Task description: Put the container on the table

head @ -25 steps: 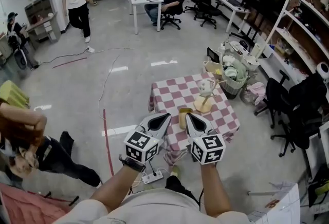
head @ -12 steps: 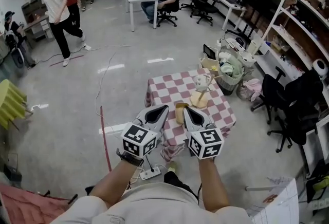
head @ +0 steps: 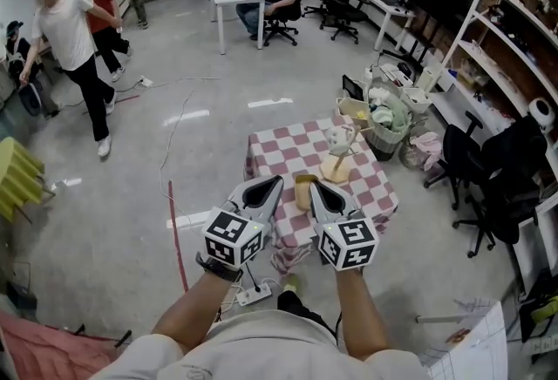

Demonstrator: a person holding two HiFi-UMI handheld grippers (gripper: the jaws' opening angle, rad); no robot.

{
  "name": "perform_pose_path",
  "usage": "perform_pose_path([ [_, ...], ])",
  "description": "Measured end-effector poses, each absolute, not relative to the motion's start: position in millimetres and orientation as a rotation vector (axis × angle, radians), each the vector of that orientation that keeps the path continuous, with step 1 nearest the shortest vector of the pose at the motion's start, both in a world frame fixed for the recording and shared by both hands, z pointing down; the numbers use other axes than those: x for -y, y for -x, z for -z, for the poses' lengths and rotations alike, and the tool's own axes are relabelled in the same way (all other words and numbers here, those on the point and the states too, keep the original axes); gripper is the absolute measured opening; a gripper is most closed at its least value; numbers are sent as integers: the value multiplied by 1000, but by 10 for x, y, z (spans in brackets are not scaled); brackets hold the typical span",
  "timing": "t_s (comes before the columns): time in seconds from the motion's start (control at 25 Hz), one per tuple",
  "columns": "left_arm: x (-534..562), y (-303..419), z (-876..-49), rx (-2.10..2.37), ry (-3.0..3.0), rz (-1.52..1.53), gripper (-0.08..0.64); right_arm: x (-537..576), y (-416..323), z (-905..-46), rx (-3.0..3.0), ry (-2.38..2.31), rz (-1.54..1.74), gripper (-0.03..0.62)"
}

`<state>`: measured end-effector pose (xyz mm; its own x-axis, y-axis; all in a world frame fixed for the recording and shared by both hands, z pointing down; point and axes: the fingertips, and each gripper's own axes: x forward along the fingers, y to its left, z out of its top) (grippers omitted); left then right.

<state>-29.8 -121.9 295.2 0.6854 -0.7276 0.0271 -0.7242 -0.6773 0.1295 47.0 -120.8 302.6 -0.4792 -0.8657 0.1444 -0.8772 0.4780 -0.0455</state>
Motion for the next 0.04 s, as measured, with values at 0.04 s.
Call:
perform_pose_path([
  [0.04, 1219, 293, -2947, 1197, -2763, 42, 6, 1207, -476, -3023, 2612, -1546, -172, 9],
])
